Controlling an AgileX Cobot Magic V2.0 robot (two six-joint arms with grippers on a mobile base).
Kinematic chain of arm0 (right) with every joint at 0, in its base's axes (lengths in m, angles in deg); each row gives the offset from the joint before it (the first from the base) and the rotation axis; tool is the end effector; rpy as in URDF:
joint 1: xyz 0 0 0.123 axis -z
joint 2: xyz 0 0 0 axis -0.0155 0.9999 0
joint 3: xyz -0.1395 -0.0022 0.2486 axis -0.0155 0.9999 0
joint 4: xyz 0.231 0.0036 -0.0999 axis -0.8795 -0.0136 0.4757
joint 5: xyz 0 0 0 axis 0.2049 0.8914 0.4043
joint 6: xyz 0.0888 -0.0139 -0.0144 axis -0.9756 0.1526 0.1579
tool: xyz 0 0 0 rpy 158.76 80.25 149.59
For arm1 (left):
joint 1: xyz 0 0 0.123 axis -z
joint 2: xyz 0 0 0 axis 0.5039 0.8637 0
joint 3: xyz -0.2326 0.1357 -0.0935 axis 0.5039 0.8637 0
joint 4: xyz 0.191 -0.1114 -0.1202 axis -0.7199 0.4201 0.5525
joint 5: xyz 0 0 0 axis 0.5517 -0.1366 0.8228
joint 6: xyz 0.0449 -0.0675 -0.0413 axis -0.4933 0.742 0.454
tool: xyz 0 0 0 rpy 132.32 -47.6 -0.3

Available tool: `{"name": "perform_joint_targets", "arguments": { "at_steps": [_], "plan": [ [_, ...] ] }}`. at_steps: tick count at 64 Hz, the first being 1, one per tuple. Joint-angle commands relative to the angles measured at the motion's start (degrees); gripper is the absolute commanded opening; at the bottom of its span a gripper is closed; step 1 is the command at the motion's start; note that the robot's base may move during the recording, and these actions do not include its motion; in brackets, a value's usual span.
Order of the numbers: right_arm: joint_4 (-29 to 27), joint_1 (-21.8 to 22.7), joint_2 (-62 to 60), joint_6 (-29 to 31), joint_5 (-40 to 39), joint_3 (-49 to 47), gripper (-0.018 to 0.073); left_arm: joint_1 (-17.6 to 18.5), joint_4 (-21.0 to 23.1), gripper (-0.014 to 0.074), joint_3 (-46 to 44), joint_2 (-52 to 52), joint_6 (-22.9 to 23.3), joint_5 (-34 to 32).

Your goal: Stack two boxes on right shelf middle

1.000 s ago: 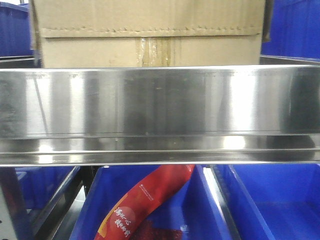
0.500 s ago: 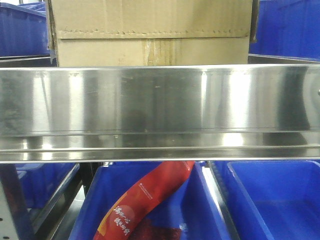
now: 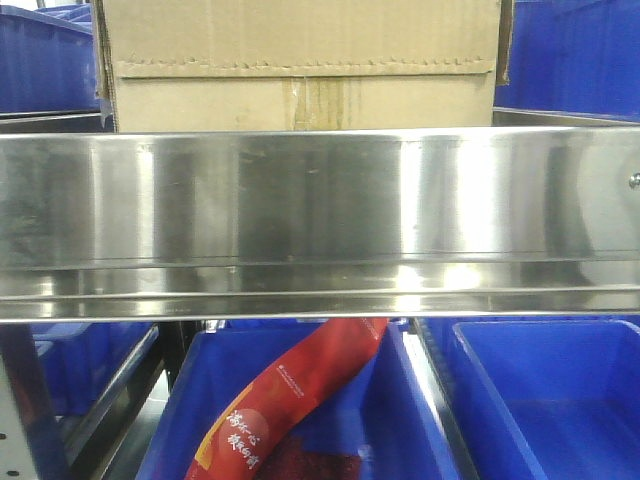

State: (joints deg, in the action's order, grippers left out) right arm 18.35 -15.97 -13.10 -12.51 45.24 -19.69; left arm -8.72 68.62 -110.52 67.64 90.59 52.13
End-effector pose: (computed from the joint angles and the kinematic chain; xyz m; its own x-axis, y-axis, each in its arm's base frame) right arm 0.1341 0.0466 0.3448 -0.3156 -0.0927 -0.9444 -0.3458 0.9380 0.0235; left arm 0.1341 -0.0430 0.3696 -0.3066 0.0961 -0.9470 0.2691 0.9631 0.0106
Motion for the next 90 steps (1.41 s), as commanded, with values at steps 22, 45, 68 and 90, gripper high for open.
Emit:
{"name": "perform_joint_targets", "arguments": {
  "at_steps": [22, 45, 68, 90],
  "plan": [
    [0.40, 0.18, -14.39, 0.93, -15.98, 15.75, -0.0154, -0.27, 1.76, -0.0111, 18.86, -15.89, 0.15, -16.61],
    [0.40, 0.18, -14.41, 0.93, -18.40, 15.75, -0.0154, -0.27, 1.52, -0.0111, 18.86, -16.04, 0.15, -16.49],
    [0.40, 0.18, -14.41, 0.93, -18.40, 15.75, -0.0154, -0.27, 1.52, -0.0111, 18.86, -16.04, 0.15, -16.49],
    [0.40, 0.18, -14.41, 0.93, -18.40, 15.75, -0.0154, -13.42, 12.17, -0.0111, 27.95, -26.18, -13.05, -23.42]
  ]
}}
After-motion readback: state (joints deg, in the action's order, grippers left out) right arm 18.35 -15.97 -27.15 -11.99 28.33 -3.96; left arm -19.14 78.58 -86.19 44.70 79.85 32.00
